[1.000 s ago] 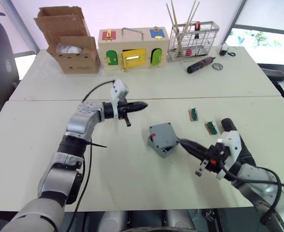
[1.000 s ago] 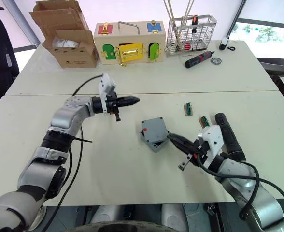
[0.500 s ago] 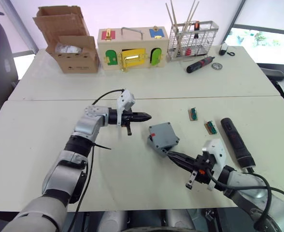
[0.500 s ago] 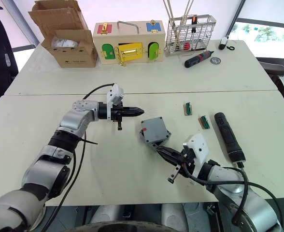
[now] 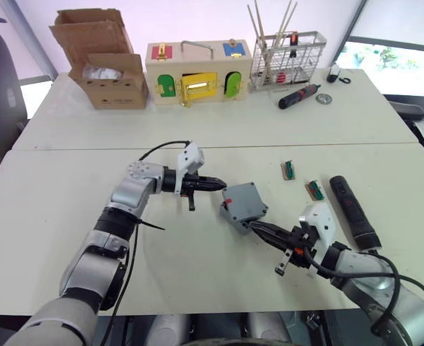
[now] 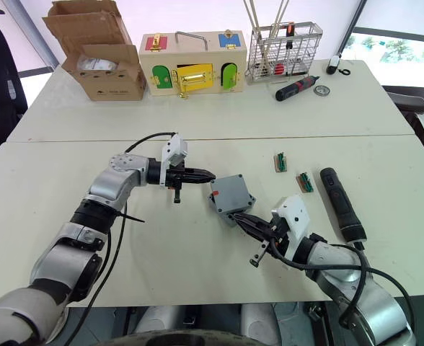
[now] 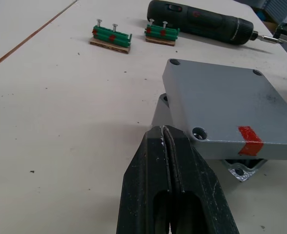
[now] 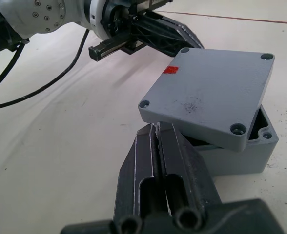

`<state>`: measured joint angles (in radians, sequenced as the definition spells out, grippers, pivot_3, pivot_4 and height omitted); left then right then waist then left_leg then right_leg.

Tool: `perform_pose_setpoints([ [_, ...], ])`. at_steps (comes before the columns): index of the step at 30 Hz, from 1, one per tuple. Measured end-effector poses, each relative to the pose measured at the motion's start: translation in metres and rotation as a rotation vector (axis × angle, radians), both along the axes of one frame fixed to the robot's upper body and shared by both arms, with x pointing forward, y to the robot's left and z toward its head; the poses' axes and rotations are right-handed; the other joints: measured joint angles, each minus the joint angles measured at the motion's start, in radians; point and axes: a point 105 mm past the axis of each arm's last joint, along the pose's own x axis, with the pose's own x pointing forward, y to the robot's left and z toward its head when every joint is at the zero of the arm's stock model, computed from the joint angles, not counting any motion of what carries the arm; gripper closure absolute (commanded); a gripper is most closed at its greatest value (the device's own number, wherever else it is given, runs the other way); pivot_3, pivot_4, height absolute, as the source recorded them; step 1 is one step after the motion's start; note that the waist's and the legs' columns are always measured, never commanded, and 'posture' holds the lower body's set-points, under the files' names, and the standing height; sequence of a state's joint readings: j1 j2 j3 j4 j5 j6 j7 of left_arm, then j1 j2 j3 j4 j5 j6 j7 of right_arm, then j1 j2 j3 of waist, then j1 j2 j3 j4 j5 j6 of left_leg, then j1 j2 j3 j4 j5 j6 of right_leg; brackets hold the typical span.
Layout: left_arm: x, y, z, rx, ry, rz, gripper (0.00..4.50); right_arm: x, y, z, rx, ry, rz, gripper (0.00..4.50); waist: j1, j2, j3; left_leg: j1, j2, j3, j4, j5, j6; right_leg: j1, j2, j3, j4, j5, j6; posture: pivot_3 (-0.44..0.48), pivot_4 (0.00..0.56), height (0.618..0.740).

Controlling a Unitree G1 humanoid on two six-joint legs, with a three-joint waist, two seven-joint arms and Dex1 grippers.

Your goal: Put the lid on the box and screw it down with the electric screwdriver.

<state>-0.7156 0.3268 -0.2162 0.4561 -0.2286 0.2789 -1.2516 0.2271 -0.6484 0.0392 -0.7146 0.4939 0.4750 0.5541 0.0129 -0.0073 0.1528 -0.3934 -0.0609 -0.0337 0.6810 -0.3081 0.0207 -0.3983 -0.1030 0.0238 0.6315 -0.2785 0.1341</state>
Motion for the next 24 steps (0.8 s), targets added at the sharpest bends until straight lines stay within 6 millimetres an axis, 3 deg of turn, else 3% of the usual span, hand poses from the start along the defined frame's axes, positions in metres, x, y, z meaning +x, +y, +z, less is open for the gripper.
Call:
perform_pose_setpoints([
  [24,-0.013,0.002,0.007,-0.022,0.015,-0.008,4.5,0.009,-0.009,-0.005,-0.018,-0.006,-0.043,4.46,0.0,0.0,0.0,0.0,0.0,0.0,0.0,0.0,-0.001,0.0,0.0,0.0,0.0,0.0,0.0,0.0,0.15,0.737],
])
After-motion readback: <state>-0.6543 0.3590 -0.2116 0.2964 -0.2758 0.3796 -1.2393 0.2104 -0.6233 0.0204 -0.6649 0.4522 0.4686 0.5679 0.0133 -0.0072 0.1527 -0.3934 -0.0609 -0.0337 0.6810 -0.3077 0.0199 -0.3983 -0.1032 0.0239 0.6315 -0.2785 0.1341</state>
